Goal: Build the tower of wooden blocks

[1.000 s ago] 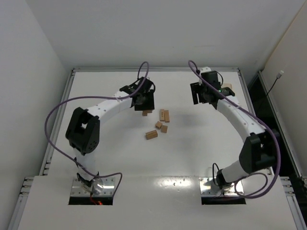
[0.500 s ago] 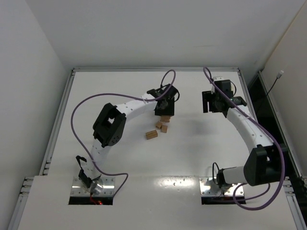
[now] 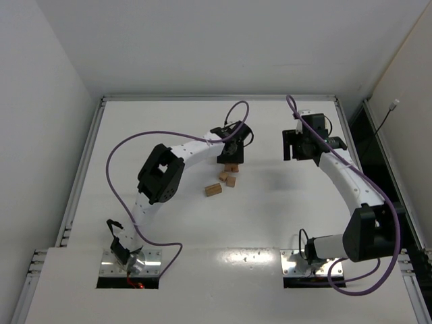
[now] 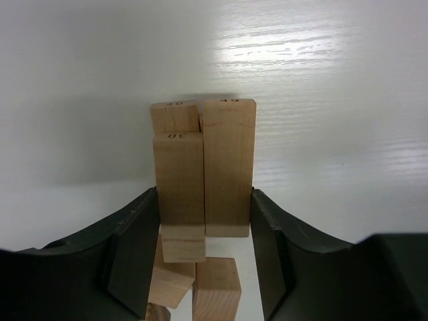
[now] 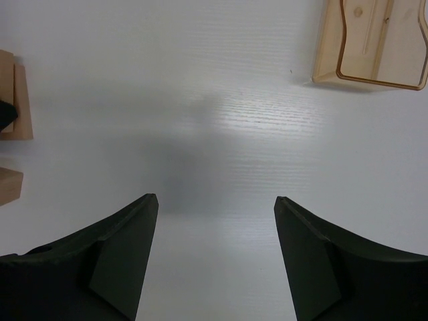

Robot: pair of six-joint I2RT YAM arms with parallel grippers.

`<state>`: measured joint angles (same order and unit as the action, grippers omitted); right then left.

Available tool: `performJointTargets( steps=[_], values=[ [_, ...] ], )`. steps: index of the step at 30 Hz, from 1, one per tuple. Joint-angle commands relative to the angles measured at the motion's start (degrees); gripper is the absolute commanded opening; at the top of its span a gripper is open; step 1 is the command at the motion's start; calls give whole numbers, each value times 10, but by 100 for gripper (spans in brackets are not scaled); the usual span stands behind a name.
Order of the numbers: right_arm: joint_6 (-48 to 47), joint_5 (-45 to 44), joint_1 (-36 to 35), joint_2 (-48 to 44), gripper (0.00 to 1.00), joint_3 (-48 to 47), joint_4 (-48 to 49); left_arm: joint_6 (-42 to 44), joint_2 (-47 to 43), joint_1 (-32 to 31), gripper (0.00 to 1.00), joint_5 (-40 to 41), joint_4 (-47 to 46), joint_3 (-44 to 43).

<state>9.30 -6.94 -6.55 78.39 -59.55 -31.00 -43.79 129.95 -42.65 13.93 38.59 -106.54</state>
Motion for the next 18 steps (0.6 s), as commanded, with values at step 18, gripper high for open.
performJointTargets(
  steps=[18],
  values=[
    [15, 38, 1, -1, 68, 10, 20, -7, 13, -8, 0, 16, -3, -34]
  ],
)
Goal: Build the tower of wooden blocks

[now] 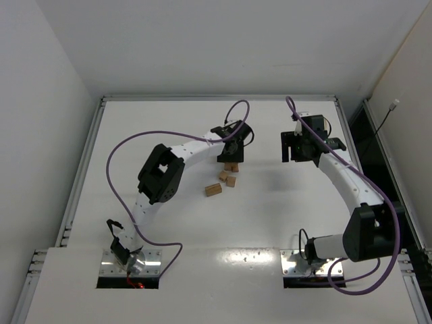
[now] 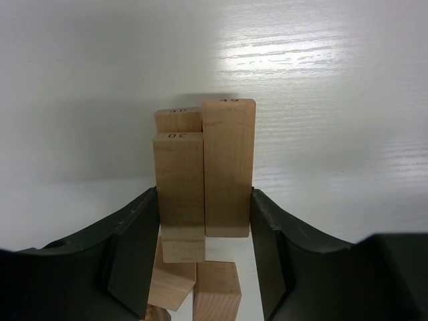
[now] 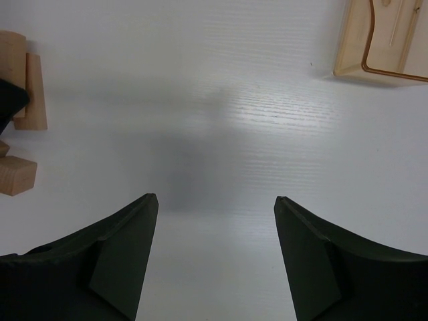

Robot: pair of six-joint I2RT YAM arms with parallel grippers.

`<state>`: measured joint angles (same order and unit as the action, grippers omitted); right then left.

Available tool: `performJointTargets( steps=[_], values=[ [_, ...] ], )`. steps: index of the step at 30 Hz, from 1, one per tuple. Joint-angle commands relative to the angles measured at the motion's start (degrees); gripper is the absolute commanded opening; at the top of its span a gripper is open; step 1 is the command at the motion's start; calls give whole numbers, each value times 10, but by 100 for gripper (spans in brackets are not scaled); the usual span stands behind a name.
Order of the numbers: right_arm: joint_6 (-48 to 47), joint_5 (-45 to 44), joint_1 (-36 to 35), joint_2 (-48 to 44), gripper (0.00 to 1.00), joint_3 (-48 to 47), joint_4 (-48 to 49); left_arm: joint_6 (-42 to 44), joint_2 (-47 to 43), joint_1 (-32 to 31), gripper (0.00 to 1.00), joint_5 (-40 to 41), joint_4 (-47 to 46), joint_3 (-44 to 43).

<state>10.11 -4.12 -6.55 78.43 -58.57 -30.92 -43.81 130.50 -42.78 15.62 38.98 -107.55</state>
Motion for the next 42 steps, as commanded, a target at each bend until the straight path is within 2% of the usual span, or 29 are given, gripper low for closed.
performJointTargets(
  steps=[1, 7, 8, 9, 10, 13, 15, 16, 20, 23, 27, 34, 38, 39, 41, 42],
  values=[
    [7, 10, 1, -1, 68, 6, 19, -7, 7, -6, 0, -1, -7, -24],
    [7, 15, 1, -1, 68, 11, 19, -7, 12, -12, 0, -6, -7, -24],
    [7, 15, 1, -1, 68, 11, 19, -7, 13, -12, 10, -6, -7, -19],
    [7, 15, 1, -1, 68, 11, 19, -7, 13, -12, 16, -6, -7, -19],
    [7, 15, 1, -1, 68, 11, 19, -7, 13, -12, 28, -6, -7, -19],
    [7, 21, 1, -1, 68, 11, 19, -7, 13, -12, 41, -6, -12, -19],
    [7, 21, 7, -1, 68, 16, 19, -7, 13, -12, 53, -6, -12, -13],
    [7, 26, 7, -1, 68, 16, 19, -7, 13, -12, 62, -6, -12, -13],
    [7, 26, 7, -1, 68, 16, 24, -7, 13, -12, 78, -6, -12, -13],
    [7, 26, 7, -1, 68, 16, 24, -7, 13, -12, 81, -6, -12, -13],
    [7, 31, 12, -1, 68, 21, 24, -7, 23, -12, 81, -6, -12, -13],
    [7, 32, 22, -1, 68, 21, 24, -1, 45, -12, 62, -6, -17, -13],
    [7, 32, 28, -1, 68, 21, 24, -1, 51, -12, 43, 0, -17, -13],
    [7, 32, 28, -1, 68, 21, 24, -1, 51, -12, 31, 0, -17, -13],
    [7, 32, 28, -1, 68, 21, 24, -1, 51, -12, 20, 6, -17, -13],
    [7, 32, 28, -1, 68, 21, 24, -1, 51, -12, 11, 11, -17, -13]
  ],
)
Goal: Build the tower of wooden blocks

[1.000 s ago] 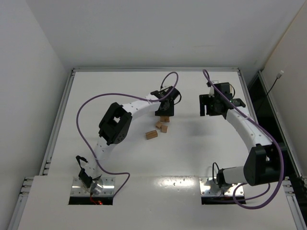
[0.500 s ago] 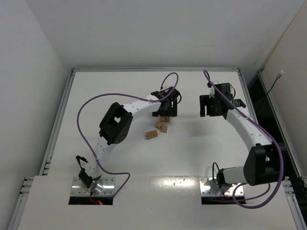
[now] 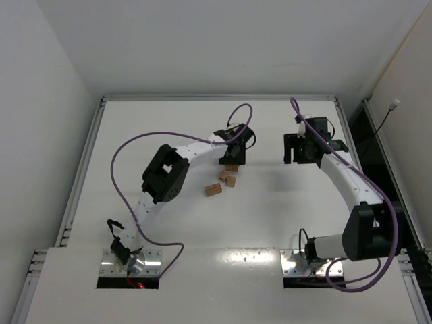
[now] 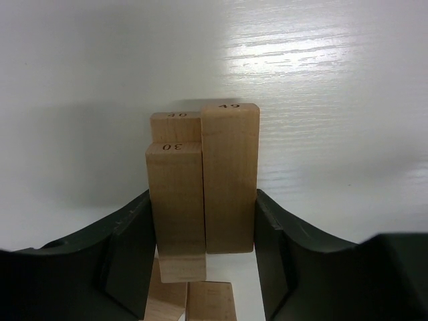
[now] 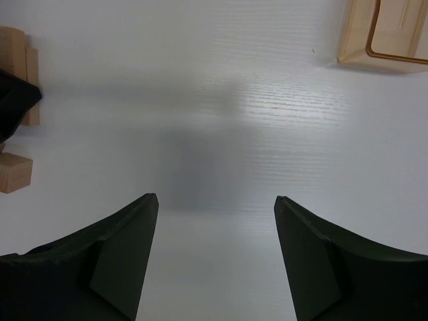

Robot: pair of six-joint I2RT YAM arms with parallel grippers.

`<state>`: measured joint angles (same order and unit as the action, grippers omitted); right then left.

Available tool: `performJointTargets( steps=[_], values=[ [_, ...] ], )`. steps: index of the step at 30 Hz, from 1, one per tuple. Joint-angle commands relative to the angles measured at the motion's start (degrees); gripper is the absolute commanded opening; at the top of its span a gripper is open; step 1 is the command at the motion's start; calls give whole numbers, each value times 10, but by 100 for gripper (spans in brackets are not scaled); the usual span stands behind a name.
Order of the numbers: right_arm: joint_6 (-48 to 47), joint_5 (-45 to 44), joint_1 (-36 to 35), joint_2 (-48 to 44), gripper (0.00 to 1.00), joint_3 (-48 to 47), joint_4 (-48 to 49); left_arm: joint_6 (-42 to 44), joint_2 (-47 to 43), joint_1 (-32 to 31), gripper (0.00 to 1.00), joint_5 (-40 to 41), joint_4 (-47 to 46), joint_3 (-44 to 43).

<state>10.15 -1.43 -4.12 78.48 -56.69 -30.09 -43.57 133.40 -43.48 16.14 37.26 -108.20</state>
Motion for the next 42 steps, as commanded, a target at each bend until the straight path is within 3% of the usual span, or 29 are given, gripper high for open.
performJointTargets(
  steps=[1, 3, 16, 26, 35, 37, 40, 41, 42],
  values=[
    [7, 10, 3, -2, 68, 3, 16, -4, 22, -5, 7, 11, 0, 1],
    [7, 10, 3, -2, 68, 3, 16, -4, 22, 7, 0, 11, 0, 10],
    [17, 15, 3, 4, 66, 8, 16, 2, -2, 64, 0, 41, -10, 65],
    [17, 20, 3, 14, 66, 3, 21, 2, -54, 69, 0, -11, -33, 163],
    [17, 26, 3, 14, 66, 3, 21, 2, -66, 69, 0, -29, -45, 169],
    [17, 26, 3, 14, 66, 3, 21, 2, -61, 69, 4, -29, -45, 174],
    [17, 26, 3, 14, 66, 3, 21, 2, -61, 69, 22, -34, -50, 174],
    [17, 26, 3, 14, 66, 3, 21, 2, -61, 69, 32, -34, -50, 174],
    [17, 26, 3, 14, 66, 3, 21, 2, -61, 69, 35, -34, -50, 179]
  ],
)
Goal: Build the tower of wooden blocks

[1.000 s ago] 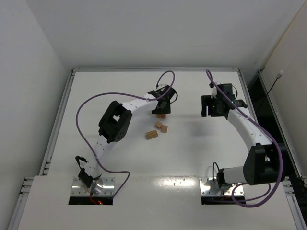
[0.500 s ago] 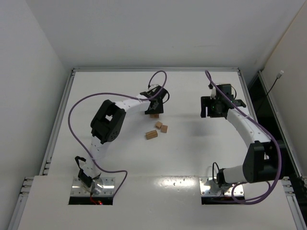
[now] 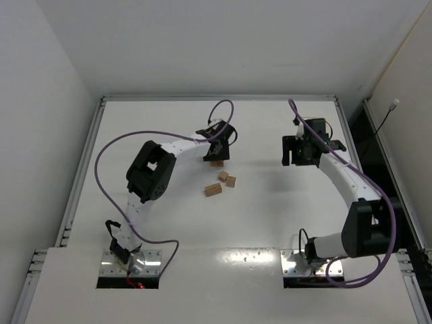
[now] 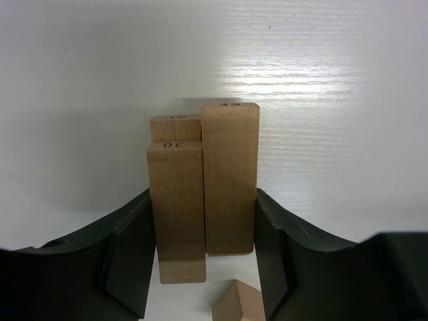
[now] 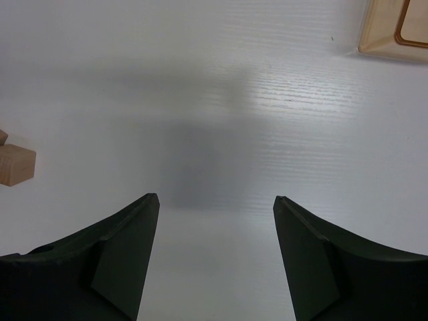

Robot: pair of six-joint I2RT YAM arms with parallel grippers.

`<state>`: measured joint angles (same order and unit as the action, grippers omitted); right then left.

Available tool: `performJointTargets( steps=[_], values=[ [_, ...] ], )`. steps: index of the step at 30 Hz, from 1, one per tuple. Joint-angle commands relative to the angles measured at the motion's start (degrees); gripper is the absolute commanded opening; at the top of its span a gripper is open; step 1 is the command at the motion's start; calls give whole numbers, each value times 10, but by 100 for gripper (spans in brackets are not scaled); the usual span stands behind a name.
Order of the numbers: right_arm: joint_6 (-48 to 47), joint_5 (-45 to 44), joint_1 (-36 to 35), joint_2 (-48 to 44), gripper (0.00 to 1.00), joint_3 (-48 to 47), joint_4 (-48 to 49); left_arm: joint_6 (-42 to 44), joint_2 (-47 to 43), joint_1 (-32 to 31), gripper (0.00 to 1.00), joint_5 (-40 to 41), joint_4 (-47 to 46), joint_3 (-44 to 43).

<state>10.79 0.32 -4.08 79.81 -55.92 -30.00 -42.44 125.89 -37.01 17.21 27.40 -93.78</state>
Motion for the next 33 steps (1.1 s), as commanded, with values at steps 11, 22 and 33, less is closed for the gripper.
performJointTargets(
  steps=[11, 22, 33],
  values=[
    [11, 8, 3, 1, 66, -10, 20, -4, 20, 5, 75, -52, 43, 40],
    [16, 8, 3, 1, 66, -10, 20, 11, 3, 5, 100, -16, 43, 40],
    [4, -55, -3, -40, 69, 25, 52, 87, -197, -18, 100, -16, 8, 38]
  ],
)
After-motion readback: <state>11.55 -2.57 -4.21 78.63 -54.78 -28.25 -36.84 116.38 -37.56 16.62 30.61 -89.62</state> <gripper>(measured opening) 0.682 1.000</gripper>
